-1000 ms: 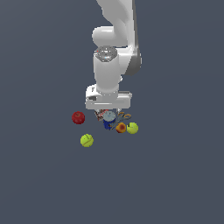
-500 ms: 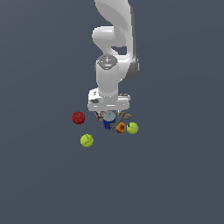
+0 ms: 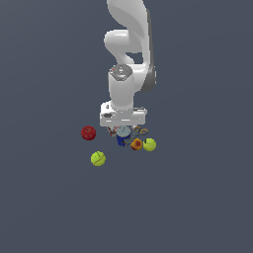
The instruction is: Pick up a designated object from a clutter of objects.
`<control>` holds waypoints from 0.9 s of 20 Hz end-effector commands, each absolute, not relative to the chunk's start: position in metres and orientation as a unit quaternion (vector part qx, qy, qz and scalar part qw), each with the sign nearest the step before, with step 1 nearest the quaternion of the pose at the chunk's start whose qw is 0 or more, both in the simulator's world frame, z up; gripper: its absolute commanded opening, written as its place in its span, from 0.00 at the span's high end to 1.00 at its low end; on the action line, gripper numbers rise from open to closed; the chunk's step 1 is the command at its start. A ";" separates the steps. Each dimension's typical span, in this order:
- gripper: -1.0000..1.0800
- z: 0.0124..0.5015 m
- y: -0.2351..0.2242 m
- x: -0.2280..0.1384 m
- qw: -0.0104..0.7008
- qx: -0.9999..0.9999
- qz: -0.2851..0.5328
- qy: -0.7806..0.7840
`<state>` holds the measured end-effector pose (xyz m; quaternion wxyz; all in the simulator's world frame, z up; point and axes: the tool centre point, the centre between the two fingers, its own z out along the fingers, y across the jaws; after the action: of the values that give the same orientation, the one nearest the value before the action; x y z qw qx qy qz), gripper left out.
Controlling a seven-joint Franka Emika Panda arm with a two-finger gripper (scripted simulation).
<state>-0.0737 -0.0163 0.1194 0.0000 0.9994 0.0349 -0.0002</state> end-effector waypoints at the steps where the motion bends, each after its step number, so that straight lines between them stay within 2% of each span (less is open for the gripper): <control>1: 0.04 0.112 -0.016 -0.074 0.000 0.999 -0.001 0.035; 14: 0.04 0.074 -0.016 -0.075 0.000 0.999 0.000 0.035; 15: 1.00 0.074 -0.016 -0.075 0.000 0.999 0.000 0.035; 18: 1.00 0.074 -0.016 -0.075 0.000 0.999 0.000 0.035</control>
<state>-0.0752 -0.0165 0.0753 0.0001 0.9994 0.0352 0.0001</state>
